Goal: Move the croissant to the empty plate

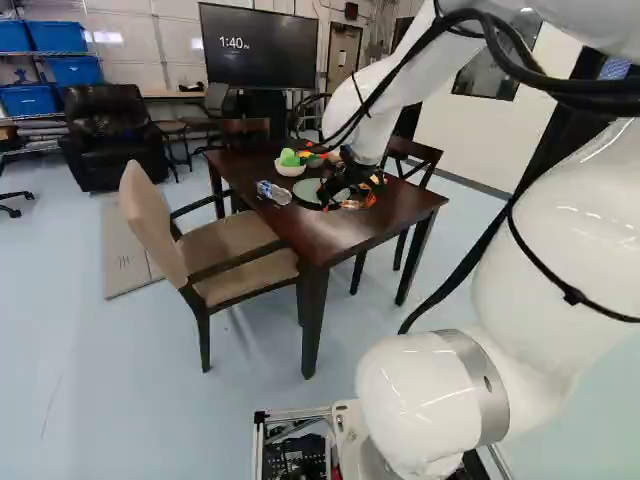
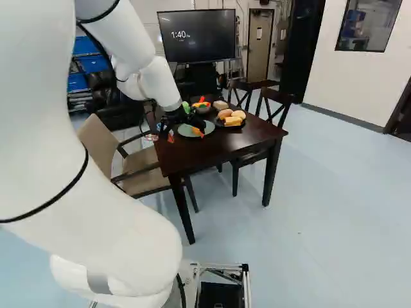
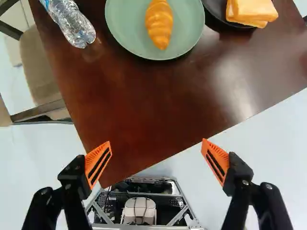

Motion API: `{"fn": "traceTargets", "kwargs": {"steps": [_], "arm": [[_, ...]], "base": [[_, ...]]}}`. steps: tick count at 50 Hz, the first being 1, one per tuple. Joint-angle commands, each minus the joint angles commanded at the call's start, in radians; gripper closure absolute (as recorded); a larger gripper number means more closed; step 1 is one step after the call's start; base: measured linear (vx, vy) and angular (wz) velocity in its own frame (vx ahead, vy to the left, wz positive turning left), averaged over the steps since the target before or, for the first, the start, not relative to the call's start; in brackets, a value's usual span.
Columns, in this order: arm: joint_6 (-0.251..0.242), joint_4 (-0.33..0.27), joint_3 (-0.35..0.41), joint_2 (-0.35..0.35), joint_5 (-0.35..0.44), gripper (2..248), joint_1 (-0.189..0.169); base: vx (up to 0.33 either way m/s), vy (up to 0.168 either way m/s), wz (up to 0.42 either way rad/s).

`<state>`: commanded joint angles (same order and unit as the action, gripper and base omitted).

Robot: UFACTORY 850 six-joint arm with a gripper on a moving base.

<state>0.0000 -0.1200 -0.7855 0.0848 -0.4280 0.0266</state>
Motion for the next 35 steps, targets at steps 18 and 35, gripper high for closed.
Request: {"fn": "traceTargets", "kwargs": {"steps": [18,35], "arm": [[0.000,0.000,0.052,0.055,0.000,3,-0.025],[0.000,0.000,0.055,0.059,0.000,3,-0.026]], "base": [[0.000,0.000,0.000],[0.000,0.000,0.000]]}}
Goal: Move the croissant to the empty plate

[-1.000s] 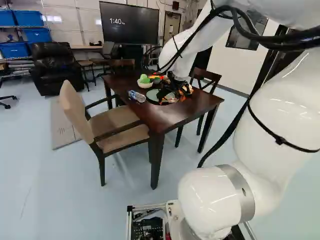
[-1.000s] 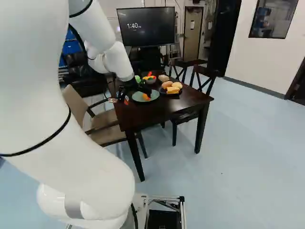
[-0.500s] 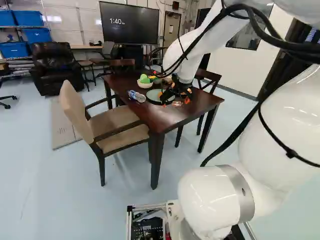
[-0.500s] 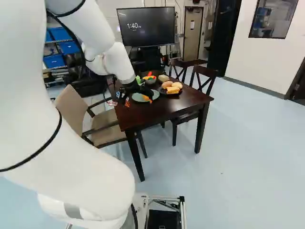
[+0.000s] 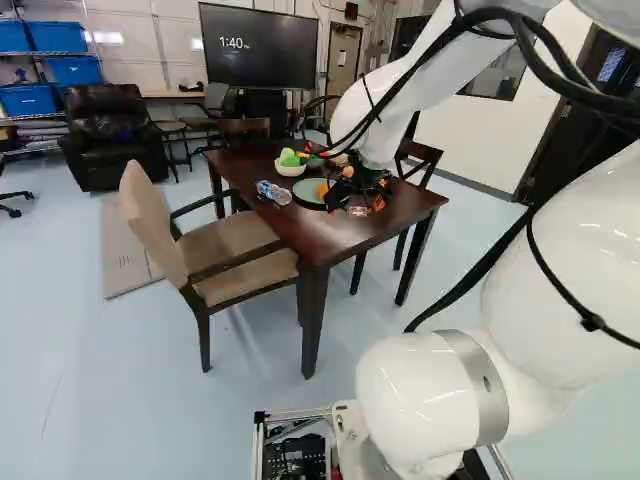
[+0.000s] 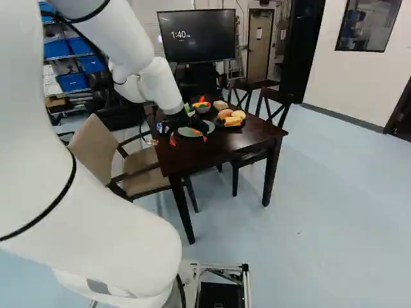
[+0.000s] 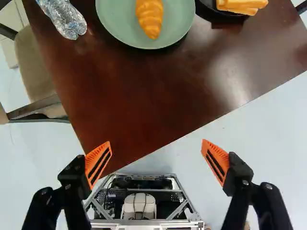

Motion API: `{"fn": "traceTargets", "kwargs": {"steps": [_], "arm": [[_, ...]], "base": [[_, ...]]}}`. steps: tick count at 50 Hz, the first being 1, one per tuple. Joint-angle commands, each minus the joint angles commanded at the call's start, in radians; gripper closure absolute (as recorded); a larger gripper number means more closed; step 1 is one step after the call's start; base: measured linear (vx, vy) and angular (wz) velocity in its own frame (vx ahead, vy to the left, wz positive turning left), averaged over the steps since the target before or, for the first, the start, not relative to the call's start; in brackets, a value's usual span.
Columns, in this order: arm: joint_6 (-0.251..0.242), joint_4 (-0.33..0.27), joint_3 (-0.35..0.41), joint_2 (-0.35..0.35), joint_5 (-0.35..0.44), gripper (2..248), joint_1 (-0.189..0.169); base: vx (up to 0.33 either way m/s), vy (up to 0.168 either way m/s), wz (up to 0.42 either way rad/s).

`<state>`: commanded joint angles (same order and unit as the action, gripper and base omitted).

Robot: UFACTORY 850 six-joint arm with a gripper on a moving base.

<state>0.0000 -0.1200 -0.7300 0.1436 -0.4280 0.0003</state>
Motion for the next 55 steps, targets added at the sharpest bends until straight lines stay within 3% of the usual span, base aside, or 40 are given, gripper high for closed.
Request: {"fn": "traceTargets", "kwargs": {"steps": [55], "arm": [[0.000,0.000,0.000,0.000,0.000,3,0.000]], "base": [[-0.047,-0.002,0.001]]}}
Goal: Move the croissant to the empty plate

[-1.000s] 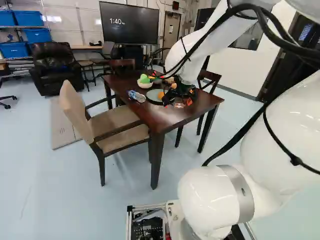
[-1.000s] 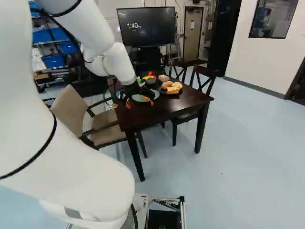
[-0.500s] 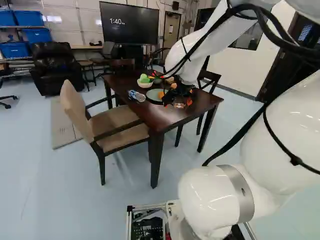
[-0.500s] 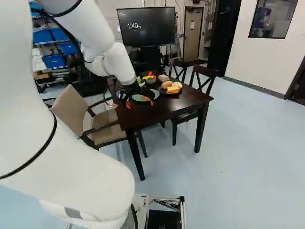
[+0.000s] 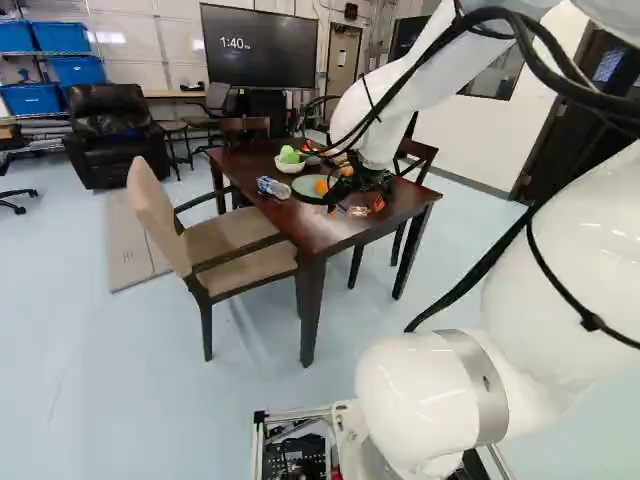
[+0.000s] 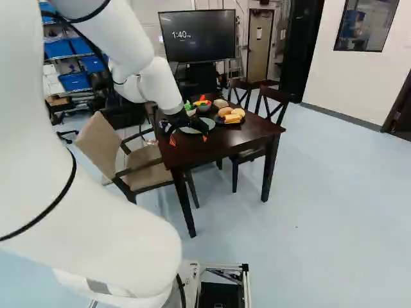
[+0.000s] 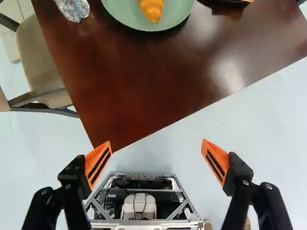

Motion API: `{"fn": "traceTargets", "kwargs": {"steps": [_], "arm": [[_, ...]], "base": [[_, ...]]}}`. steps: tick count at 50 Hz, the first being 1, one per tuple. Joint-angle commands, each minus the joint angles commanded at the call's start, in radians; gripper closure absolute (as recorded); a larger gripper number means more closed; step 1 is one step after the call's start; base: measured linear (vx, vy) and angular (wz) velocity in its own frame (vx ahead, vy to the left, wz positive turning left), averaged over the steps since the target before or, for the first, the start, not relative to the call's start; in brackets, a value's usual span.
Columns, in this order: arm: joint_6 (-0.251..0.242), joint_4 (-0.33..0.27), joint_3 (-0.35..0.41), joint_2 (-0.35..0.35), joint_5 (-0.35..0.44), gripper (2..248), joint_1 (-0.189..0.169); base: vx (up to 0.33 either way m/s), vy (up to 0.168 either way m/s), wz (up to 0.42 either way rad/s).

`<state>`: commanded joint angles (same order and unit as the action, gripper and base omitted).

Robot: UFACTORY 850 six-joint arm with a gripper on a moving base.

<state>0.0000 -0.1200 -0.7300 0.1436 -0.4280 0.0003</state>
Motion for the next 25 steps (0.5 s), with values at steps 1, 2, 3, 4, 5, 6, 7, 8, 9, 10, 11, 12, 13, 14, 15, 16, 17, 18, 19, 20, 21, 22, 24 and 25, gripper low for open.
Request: {"fn": "traceTargets", "kwargs": {"steps": [1,2,3,4,5,6,7,8,9,10,11,12,13,14,15,16,17,18,19,20,21,22,24,25], "arm": [[0.000,0.000,0.000,0.000,0.000,3,0.000],[0.000,0.000,0.000,0.000,0.000,3,0.000],[0.000,0.000,0.000,0.000,0.000,3,0.000],[0.000,0.000,0.000,0.000,0.000,3,0.000],[0.000,0.000,0.000,0.000,0.000,3,0.000],[0.000,0.000,0.000,0.000,0.000,3,0.000],[0.000,0.000,0.000,0.000,0.000,3,0.000],[0.000,0.000,0.000,0.000,0.000,3,0.000],[0.000,0.000,0.000,0.000,0.000,3,0.000],[0.000,0.000,0.000,0.000,0.000,3,0.000],[0.000,0.000,0.000,0.000,0.000,3,0.000],[0.000,0.000,0.000,0.000,0.000,3,0.000],[0.000,0.000,0.000,0.000,0.000,3,0.000],[0.000,0.000,0.000,0.000,0.000,3,0.000],[0.000,0.000,0.000,0.000,0.000,3,0.000],[0.000,0.000,0.000,0.000,0.000,3,0.000],[0.000,0.000,0.000,0.000,0.000,3,0.000],[0.000,0.000,0.000,0.000,0.000,3,0.000],[0.000,0.000,0.000,0.000,0.000,3,0.000],[0.000,0.000,0.000,0.000,0.000,3,0.000],[0.000,0.000,0.000,0.000,0.000,3,0.000],[0.000,0.000,0.000,0.000,0.000,3,0.000],[0.000,0.000,0.000,0.000,0.000,3,0.000],[0.000,0.000,0.000,0.000,0.000,3,0.000]], "base": [[-0.104,-0.007,0.001],[-0.107,-0.003,0.005],[-0.121,0.000,0.002],[-0.106,0.001,0.006],[-0.105,0.002,0.005],[-0.103,0.001,0.008],[-0.123,-0.002,0.011],[-0.134,-0.006,0.005],[-0.099,-0.007,0.005],[-0.115,-0.006,0.000],[-0.096,-0.002,0.000],[-0.118,-0.003,-0.003],[-0.099,-0.001,0.000],[-0.113,-0.006,0.004],[-0.109,0.000,0.004],[-0.112,-0.001,0.005],[-0.125,0.002,0.008],[-0.118,-0.001,0.011],[-0.126,-0.002,0.006],[-0.108,-0.005,0.002],[-0.105,-0.004,0.001],[-0.106,-0.005,-0.001],[-0.114,-0.002,0.002],[-0.105,-0.001,0.007]]}}
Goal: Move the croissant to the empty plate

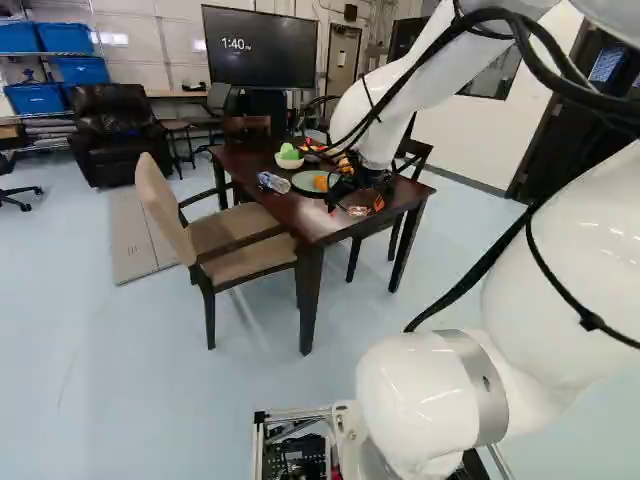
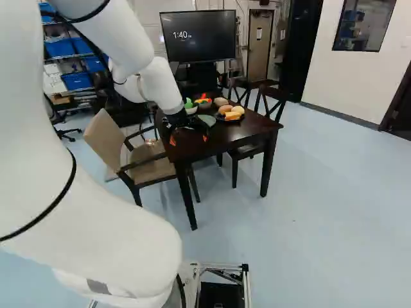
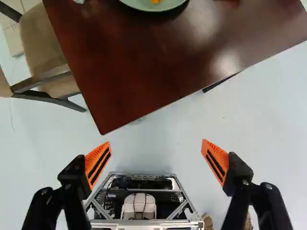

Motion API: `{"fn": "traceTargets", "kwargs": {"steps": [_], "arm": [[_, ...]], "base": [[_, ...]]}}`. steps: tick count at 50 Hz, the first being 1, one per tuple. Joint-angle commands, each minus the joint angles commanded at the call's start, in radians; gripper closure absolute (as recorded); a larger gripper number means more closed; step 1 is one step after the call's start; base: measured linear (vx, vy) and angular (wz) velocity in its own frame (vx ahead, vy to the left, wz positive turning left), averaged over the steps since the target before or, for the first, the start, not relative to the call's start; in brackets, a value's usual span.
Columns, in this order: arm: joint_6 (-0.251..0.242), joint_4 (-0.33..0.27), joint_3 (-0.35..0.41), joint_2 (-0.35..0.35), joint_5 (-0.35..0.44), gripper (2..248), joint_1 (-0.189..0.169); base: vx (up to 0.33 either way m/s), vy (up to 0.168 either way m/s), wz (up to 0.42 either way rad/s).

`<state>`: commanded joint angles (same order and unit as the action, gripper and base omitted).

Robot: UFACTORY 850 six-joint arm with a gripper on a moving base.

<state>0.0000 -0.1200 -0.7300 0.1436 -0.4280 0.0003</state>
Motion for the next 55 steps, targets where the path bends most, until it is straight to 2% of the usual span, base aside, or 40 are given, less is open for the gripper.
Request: {"fn": "traceTargets", "kwargs": {"steps": [55], "arm": [[0.000,0.000,0.000,0.000,0.000,3,0.000]], "base": [[-0.113,-0.003,0.005]]}}
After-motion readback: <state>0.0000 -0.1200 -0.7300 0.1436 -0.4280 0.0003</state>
